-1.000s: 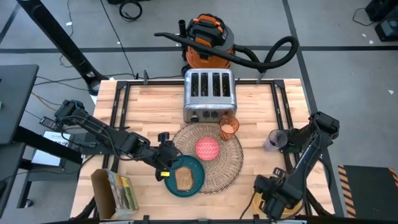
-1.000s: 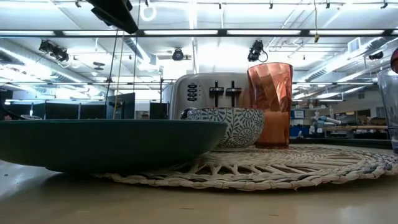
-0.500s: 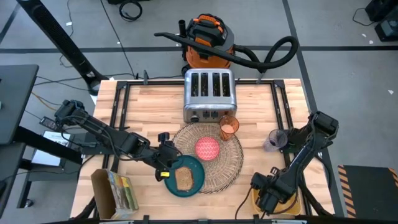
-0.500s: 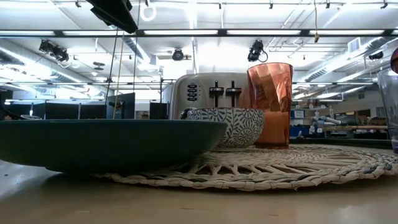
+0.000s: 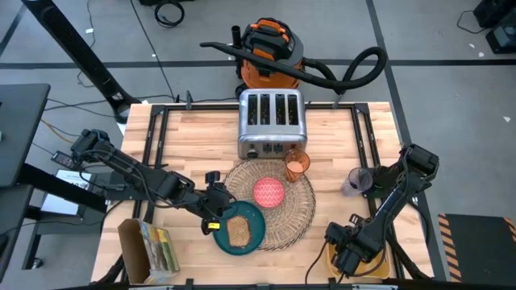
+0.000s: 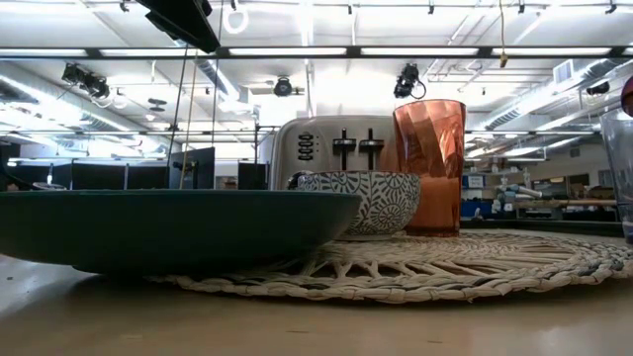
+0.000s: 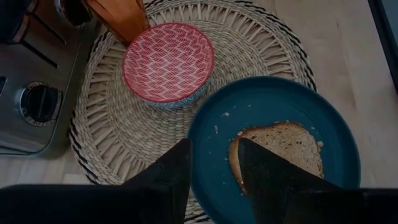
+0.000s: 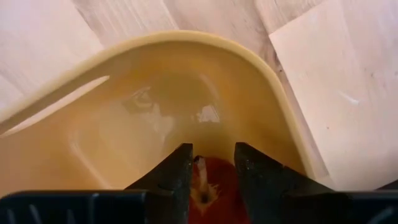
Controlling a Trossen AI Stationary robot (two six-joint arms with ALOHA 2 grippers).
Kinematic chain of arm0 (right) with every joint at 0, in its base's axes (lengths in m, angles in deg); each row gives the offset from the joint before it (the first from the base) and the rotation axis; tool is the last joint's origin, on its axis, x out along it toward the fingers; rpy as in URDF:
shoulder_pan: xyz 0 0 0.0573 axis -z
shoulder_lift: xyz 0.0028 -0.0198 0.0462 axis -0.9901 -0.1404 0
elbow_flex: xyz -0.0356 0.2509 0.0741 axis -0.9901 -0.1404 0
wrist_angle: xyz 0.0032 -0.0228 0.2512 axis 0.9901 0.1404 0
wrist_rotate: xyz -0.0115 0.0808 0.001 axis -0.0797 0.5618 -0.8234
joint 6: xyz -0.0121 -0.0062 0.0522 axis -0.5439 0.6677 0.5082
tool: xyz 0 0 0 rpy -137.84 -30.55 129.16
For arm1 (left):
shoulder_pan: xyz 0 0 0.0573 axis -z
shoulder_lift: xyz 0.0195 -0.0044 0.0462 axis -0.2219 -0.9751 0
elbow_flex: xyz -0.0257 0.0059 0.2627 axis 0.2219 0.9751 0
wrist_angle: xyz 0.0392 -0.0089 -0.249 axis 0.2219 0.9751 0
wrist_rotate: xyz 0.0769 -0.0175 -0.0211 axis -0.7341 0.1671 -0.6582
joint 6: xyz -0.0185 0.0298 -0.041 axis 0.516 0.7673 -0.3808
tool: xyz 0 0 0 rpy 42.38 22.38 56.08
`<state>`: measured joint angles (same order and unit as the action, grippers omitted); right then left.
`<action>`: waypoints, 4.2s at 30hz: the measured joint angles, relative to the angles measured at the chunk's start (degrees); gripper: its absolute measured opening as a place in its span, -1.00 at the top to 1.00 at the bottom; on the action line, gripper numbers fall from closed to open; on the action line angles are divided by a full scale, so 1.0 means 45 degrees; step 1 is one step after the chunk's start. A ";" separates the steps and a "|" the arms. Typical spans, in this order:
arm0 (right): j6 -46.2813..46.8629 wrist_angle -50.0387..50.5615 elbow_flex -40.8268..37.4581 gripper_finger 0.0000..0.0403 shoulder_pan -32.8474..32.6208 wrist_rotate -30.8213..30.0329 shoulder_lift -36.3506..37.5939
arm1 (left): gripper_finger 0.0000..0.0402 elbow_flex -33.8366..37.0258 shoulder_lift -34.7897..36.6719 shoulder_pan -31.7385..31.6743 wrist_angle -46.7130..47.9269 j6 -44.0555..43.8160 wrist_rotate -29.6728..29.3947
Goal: Arrange a breakfast setting
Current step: Put the red apple on the brown placemat to the top left of the red patterned bowl, then put the blue spoon on the brown placemat to the right of the red patterned bowl
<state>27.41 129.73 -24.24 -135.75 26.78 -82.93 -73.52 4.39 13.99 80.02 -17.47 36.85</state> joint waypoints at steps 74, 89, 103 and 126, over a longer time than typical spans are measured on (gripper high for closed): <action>-1.3226 -0.0202 0.7713 0.92 0.5019 -0.6762 -0.0011 | 0.31 -0.0015 0.3266 0.0131 0.4104 0.0041 -0.0393; -1.5879 -0.3906 0.7703 0.92 0.9205 -0.5719 -0.1566 | 0.31 -0.0015 0.3458 0.0015 0.5535 -0.0549 -0.0705; -1.5458 -0.5666 0.7703 0.92 1.1153 -0.5052 -0.4436 | 0.31 -0.0015 0.3453 0.0015 0.5712 -0.0826 -0.0651; -1.5256 -0.6122 0.7703 0.42 1.1230 -0.5276 -0.4961 | 0.31 -0.0015 0.3453 0.0325 0.5716 -0.1151 -0.0660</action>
<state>-41.24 102.18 10.42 -85.22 3.04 -105.26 -73.58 19.93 15.45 105.74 -22.65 33.88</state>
